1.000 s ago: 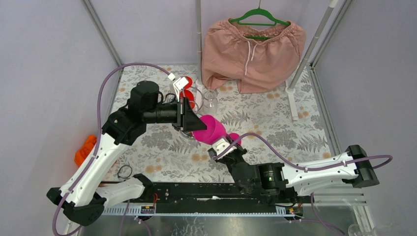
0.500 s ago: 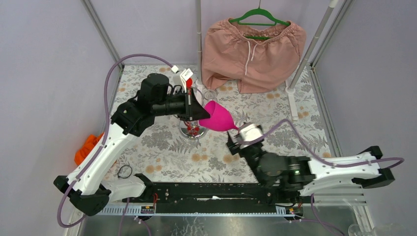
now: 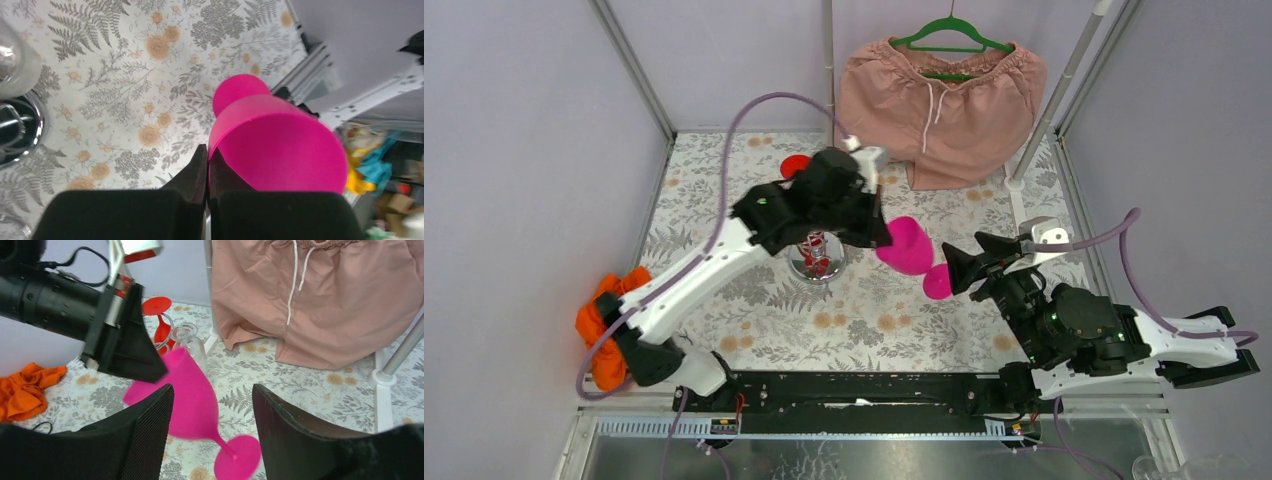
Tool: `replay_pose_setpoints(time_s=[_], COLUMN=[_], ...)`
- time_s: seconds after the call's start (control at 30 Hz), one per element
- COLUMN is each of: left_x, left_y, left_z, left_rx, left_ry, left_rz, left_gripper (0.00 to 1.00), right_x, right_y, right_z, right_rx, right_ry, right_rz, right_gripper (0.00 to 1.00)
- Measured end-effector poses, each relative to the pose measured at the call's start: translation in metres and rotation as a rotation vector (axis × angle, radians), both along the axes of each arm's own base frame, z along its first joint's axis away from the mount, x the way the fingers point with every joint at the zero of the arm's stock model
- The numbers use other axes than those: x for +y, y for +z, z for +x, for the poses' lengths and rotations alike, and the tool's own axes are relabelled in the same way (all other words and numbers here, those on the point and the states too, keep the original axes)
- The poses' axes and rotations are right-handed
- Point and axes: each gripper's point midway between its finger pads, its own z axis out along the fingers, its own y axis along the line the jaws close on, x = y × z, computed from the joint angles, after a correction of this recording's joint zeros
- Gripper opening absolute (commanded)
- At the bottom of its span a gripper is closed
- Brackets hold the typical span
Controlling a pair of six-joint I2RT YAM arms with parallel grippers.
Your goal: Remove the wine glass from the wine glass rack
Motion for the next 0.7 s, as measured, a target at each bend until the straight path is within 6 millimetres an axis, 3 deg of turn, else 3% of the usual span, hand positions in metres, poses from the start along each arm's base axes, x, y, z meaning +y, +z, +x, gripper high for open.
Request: replay_pose_setpoints(time_s=[0.13,0.27,0.47,0.7], left_x=[-0.049,-0.082,-0.079,-0.085], left_y=[-0.014,-0.038,-0.080,-0.094], left_z=[-0.003,-0.002,0.018,0.036], left_rx=[-0.076,-0.118,-0.130,-0.160], left_ry=[-0.038,-0.056,-0.003,0.031], left_rz=[0.134,0.232,0.393,0.462], left_gripper=[0.00,0.00,0.00,0.00], right_x=[-0.009,-0.037,-0.086,-0.124], right_y=[0.000,0.018,0.066,0.114], right_z=[0.002,0.006,0.014,0.019], right_rx=[0.001,-0.016,-0.051,-0.086], right_ry=[-0.021,-0.054,-0.110,-0.164], right_rz=[-0.002,0.052,0.187,0.226], right_gripper=[0.57,0.54,0.51,0.62])
